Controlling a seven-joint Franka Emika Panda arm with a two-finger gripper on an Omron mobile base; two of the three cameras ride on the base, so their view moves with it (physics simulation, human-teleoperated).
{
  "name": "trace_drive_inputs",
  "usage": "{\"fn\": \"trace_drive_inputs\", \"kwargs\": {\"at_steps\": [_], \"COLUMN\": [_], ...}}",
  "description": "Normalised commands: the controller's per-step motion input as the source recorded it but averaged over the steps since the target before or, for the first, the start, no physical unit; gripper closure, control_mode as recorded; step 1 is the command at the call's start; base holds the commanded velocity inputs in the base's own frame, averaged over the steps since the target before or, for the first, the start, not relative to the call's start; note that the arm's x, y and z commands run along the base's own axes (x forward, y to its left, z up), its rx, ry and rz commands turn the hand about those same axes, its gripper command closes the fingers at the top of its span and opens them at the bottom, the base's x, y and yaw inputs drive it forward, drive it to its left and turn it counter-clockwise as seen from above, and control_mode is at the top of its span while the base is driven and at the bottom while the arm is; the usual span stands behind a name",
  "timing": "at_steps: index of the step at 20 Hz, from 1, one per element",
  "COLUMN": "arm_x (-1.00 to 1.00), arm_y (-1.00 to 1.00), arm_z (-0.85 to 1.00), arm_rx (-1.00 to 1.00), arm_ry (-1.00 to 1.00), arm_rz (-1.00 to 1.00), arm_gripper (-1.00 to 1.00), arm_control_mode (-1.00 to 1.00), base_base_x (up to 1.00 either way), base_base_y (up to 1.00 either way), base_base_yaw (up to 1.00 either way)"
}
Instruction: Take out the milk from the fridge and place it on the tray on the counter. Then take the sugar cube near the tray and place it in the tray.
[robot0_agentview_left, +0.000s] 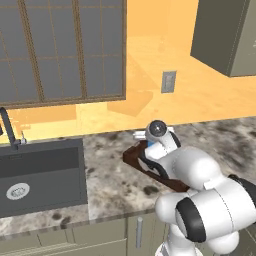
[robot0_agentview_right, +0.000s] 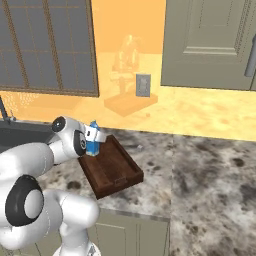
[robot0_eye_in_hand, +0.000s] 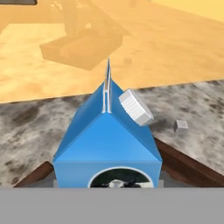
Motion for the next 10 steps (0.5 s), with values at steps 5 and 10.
{"fn": "trace_drive_inputs", "kwargs": {"at_steps": [5, 10], "arm_x": [0.0, 0.0], "arm_y": [0.0, 0.0], "arm_z": [-0.19, -0.27], "arm_rx": [0.0, 0.0], "arm_ry": [-0.02, -0.03], "arm_rz": [0.0, 0.0], "arm_gripper": [1.0, 1.0], "arm_control_mode": [-1.0, -1.0], "base_base_x": [0.0, 0.0], "base_base_y": [0.0, 0.0], "base_base_yaw": [0.0, 0.0]}}
